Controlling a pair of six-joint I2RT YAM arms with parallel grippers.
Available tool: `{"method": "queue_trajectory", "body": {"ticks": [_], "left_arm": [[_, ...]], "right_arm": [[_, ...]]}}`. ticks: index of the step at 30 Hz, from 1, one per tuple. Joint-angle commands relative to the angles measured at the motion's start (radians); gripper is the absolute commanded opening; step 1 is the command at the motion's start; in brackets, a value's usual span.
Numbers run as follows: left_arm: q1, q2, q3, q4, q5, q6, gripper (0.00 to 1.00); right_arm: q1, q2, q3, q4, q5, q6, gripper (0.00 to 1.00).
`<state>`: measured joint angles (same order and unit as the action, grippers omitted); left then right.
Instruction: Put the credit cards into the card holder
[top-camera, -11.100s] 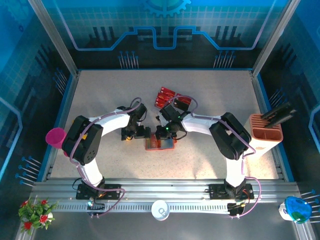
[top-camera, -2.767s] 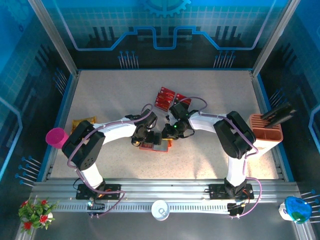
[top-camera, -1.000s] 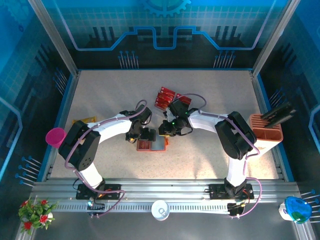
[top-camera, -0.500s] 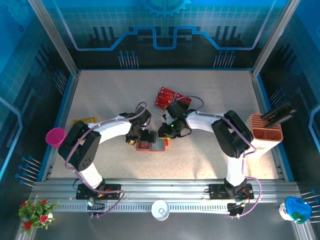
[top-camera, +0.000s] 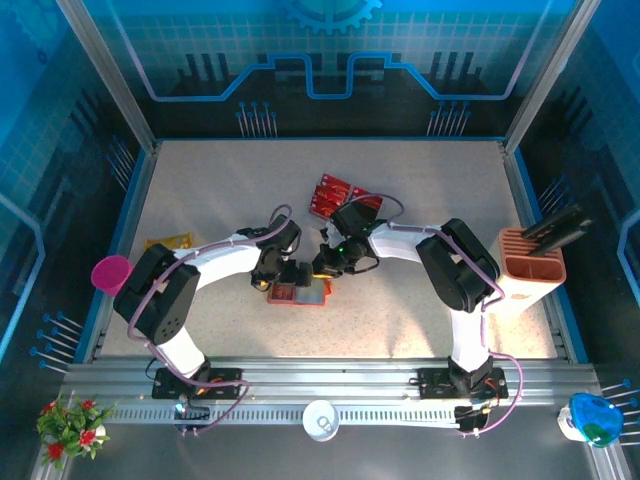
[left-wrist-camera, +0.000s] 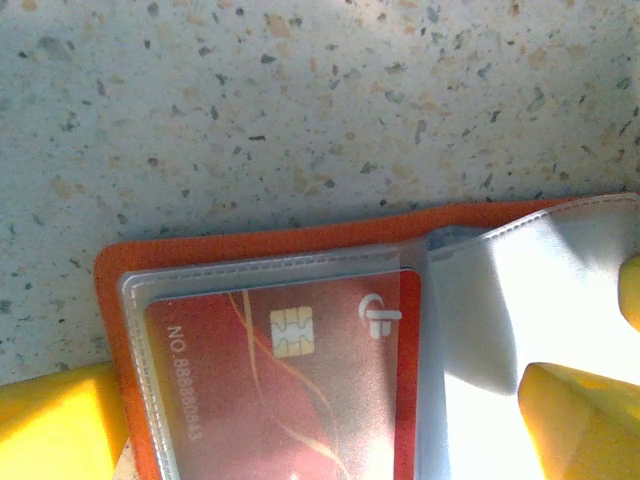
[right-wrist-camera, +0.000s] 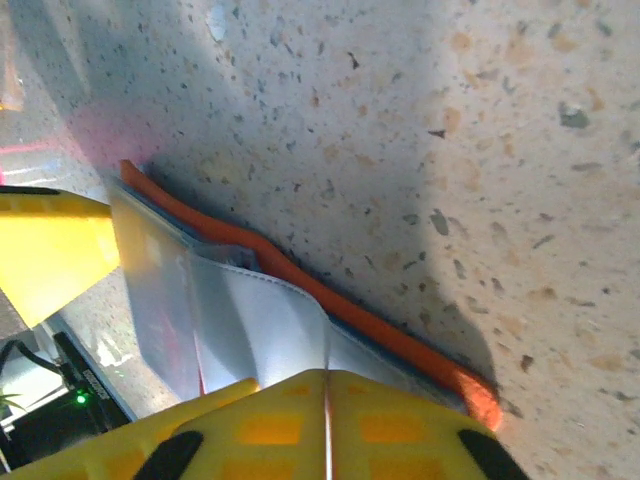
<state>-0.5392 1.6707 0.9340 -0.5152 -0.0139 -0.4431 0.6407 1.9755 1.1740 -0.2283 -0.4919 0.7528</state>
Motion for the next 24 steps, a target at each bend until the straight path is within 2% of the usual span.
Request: {"method": "queue_trajectory", "body": {"ticks": [1,4,11,20,24], "left_arm": [[-0.005,0.011,-0.04,0.006,0.034,0.003,0.99],[-0.004,-0.014,-0.023,-0.011,0.031,0.004,0.99],[0.02,-0.106,0.048,-0.063,0.011,0.005,0.99],[0.164,-0.158,0.062,-0.146,-0.052,-0.072,0.99],[0.192,-0.15,0.043,-0.157,-0.054,-0.087,0.99]], "right_arm": [[0.011,0.009,0.001,0.064,-0.059,0.036,0.05],[0.008,0.007,-0.005,0.082,-0.062,0.053,0.01],[0.007,-0.006,0.0,0.089,-0.066,0.065,0.0],[0.015,-0.026,0.03,0.082,-0.076,0.071,0.0],[0.026,-0.037,0.046,0.075,-0.081,0.072,0.0]]}}
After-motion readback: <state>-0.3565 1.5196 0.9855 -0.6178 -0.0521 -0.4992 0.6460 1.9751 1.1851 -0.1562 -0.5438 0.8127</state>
